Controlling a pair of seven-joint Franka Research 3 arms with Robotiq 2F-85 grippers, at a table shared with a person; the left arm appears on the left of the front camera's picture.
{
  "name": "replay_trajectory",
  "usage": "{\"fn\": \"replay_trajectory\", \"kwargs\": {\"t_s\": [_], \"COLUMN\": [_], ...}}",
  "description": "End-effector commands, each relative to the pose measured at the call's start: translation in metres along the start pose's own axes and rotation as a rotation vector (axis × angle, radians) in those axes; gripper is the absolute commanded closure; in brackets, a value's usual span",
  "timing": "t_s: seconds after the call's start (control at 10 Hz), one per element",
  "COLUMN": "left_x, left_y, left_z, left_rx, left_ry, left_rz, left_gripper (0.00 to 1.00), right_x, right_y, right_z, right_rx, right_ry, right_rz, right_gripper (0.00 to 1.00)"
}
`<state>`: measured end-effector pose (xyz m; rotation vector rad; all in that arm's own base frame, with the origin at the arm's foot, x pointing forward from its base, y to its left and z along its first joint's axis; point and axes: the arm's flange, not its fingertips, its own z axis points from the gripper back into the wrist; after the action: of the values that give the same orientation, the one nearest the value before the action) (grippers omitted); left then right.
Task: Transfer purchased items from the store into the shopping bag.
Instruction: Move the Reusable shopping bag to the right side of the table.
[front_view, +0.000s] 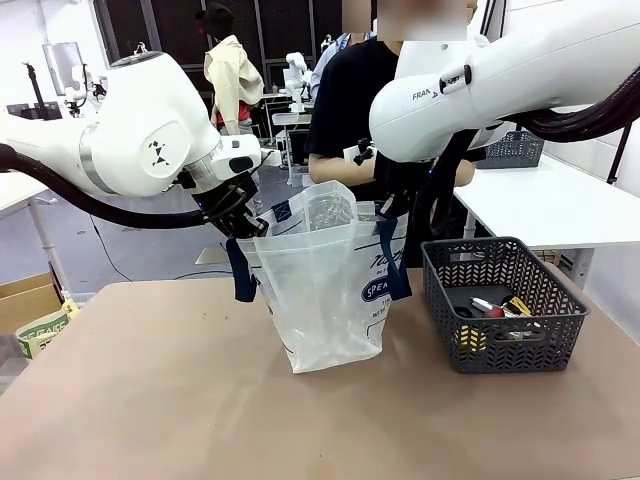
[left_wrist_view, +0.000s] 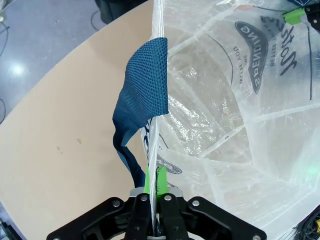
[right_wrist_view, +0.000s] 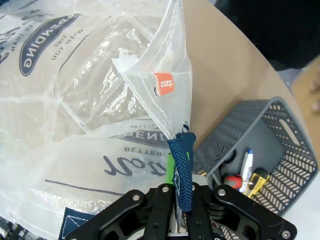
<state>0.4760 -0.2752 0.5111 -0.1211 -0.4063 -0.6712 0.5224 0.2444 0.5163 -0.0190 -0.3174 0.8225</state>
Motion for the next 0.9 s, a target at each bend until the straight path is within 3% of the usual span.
{"fn": "replay_trajectory", "kwargs": {"t_s": [0.0,0.8], "left_x": [-0.0007,-0.0007], "left_y": [-0.0002,-0.0002], "left_z": [-0.0007,-0.0007], "left_rx": [-0.002,-0.002], "left_ry": [-0.003,-0.003], "left_rz": [0.006,0.006], "left_gripper": [1.00,1.00], "right_x": [-0.0009,-0.0009], "right_y": [-0.0002,-0.0002], "right_z": [-0.0012,-0.0012], "right_rx": [0.000,0.000], "right_ry": [0.005,0.005], "right_rz": [-0.005,-0.005], "right_gripper": [1.00,1.00]}}
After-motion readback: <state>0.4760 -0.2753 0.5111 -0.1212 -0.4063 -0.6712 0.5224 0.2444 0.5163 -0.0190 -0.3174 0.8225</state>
